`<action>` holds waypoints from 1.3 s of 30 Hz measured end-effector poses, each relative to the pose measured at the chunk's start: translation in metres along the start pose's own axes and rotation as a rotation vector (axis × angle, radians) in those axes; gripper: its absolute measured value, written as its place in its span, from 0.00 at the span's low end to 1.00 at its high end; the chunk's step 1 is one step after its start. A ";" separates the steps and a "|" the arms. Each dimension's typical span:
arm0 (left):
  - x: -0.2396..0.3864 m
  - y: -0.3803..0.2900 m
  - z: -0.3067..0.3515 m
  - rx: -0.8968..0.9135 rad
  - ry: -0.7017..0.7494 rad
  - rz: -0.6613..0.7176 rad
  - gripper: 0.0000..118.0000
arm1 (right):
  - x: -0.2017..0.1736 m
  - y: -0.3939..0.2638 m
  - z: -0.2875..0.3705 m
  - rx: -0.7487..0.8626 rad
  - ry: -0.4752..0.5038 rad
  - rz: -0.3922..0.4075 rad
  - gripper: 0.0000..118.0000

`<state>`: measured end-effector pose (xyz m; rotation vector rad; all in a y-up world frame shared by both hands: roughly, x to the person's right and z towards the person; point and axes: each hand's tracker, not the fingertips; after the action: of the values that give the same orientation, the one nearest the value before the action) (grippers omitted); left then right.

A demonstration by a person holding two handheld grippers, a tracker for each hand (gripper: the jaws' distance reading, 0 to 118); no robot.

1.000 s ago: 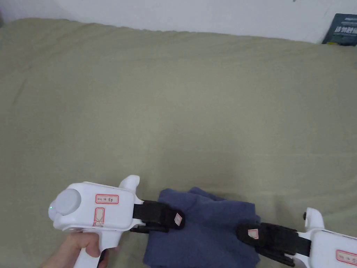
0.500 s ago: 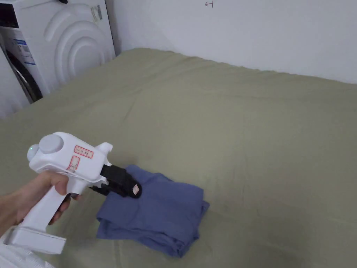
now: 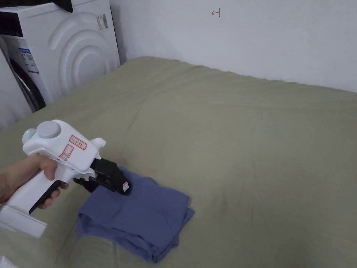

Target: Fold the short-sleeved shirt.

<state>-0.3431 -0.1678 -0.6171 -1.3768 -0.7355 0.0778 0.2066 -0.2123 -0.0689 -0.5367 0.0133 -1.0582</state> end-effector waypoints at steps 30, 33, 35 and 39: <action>0.458 -0.262 0.005 1.042 0.308 -0.512 0.00 | -0.167 -0.024 0.095 0.669 -0.709 0.881 0.00; 0.475 -0.270 0.007 1.035 0.249 -0.502 0.00 | -0.172 -0.028 0.105 0.721 -0.716 0.883 0.00; 0.480 -0.275 0.008 1.048 0.246 -0.510 0.00 | -0.175 -0.030 0.111 0.736 -0.705 0.882 0.00; 0.486 -0.281 0.008 1.082 0.278 -0.555 0.00 | -0.180 -0.034 0.116 0.733 -0.698 0.920 0.00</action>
<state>-0.0707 -0.0007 -0.1553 -0.1268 -0.6523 -0.1406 0.1185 -0.0281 0.0038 -0.1500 -0.6607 0.0921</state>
